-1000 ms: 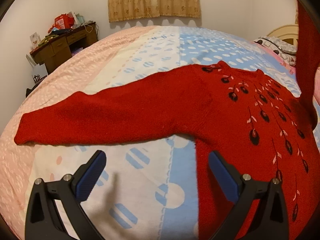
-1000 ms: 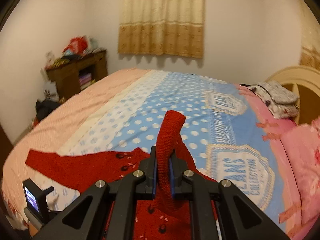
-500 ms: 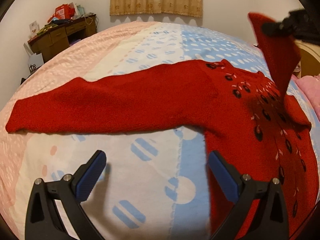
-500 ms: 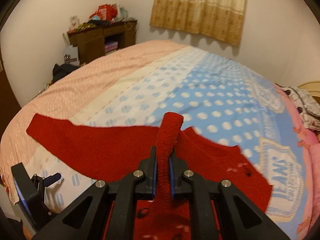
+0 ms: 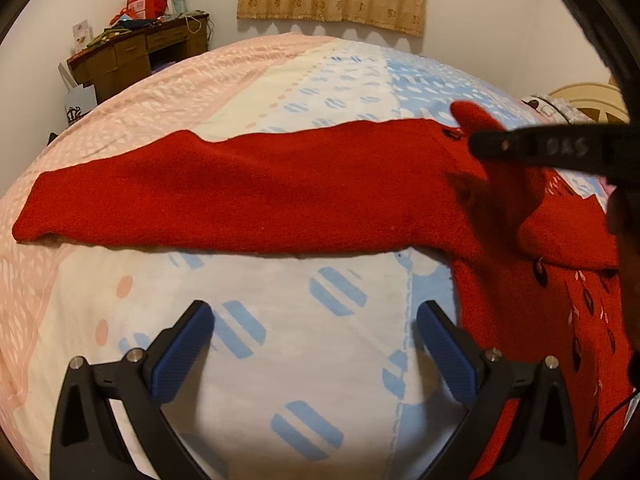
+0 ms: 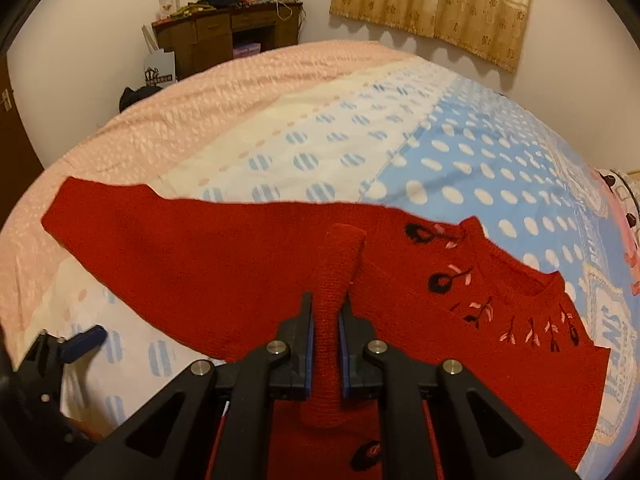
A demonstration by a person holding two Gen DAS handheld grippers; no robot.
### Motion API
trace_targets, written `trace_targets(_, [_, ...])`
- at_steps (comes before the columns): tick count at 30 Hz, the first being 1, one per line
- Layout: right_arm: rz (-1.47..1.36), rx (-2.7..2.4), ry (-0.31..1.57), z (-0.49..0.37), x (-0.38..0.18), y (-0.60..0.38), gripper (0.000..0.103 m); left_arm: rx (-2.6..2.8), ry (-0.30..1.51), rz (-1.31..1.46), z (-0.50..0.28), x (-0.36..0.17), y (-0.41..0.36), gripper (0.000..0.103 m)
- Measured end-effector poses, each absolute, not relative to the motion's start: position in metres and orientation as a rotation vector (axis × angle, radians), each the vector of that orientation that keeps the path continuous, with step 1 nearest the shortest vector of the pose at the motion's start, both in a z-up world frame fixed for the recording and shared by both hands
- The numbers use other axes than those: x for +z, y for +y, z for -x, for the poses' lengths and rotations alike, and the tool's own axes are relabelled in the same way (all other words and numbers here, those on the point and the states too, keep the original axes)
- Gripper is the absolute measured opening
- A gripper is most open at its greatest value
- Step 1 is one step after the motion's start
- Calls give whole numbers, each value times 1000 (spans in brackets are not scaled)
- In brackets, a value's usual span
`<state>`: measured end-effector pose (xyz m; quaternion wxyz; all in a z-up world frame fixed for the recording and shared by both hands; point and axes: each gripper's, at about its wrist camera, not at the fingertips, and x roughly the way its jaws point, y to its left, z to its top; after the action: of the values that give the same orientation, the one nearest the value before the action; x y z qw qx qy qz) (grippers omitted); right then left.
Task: Fold small clothes
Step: 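Fold the sleeve across the sweater body with the right gripper and release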
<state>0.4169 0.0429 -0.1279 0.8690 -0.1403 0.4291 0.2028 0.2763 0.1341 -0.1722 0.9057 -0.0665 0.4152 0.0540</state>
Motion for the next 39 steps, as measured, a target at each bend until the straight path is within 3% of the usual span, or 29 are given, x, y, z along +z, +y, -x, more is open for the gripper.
trace_targets(5, [243, 468, 954, -422, -149, 38, 10, 115, 860, 125, -277, -174, 133, 103])
trace_targets(9, [212, 478, 994, -423, -162, 32, 32, 117, 859, 117, -275, -175, 132, 103])
trace_targets(13, [107, 524, 971, -411, -155, 6, 37, 128, 856, 122, -275, -175, 133, 103])
trace_targets(19, [27, 476, 962, -414, -157, -15, 37, 133, 880, 122, -277, -177, 132, 103])
trace_targets(26, [25, 722, 966, -389, -160, 30, 38, 96, 883, 101, -274, -179, 132, 103])
trace_targets(39, [87, 545, 969, -393, -172, 18, 38, 99, 881, 88, -273, -180, 131, 103])
